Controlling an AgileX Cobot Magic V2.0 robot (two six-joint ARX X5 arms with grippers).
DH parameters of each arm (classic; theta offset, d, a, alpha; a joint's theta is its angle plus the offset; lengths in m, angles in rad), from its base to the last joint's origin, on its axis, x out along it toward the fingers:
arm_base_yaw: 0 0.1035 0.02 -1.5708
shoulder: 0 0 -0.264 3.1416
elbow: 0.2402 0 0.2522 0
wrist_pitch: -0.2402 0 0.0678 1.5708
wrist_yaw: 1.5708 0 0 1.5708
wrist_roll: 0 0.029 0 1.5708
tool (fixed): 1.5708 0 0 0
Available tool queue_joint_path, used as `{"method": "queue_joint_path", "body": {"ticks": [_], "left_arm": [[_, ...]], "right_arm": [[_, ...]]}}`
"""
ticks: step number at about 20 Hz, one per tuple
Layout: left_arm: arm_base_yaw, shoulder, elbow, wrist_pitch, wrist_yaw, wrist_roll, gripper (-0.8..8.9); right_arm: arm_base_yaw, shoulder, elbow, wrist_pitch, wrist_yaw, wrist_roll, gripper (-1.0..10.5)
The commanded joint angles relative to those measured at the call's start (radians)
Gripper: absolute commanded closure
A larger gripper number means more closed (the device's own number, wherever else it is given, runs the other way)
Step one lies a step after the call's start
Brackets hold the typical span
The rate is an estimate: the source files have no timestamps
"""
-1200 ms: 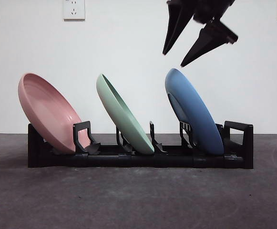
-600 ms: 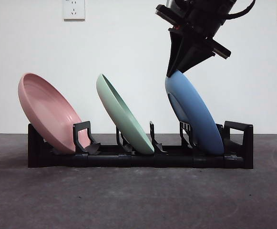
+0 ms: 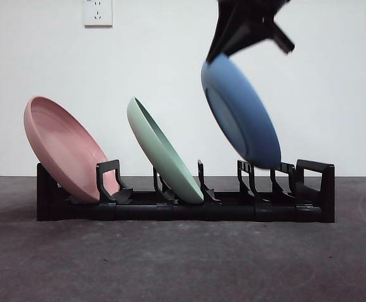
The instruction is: Place the plate
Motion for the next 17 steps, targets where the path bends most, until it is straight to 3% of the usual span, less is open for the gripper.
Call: {"method": "queue_joint_path", "body": {"ticks": [1, 4, 7, 12, 17], "left_arm": [[-0.002, 0.005, 0.021, 0.008, 0.004, 0.003, 4.38], [-0.002, 0.005, 0.021, 0.008, 0.004, 0.003, 4.39], [-0.002, 0.005, 0.021, 0.007, 0.004, 0.003, 4.39], [-0.002, 0.005, 0.021, 0.007, 0.004, 0.003, 4.39], [-0.002, 0.005, 0.021, 0.002, 0.004, 0.003, 4.39]], "right_arm": [[0.006, -0.041, 0.080, -0.032, -0.007, -0.038, 9.4], [0.025, -0.108, 0.100, -0.069, 0.007, -0.107, 9.4], [0.082, -0.216, 0.045, -0.015, 0.131, -0.122, 9.4], [0.202, -0.541, -0.367, 0.281, 0.243, -0.122, 9.4], [0.388, -0.849, -0.682, 0.339, 0.462, -0.181, 9.4]]}}
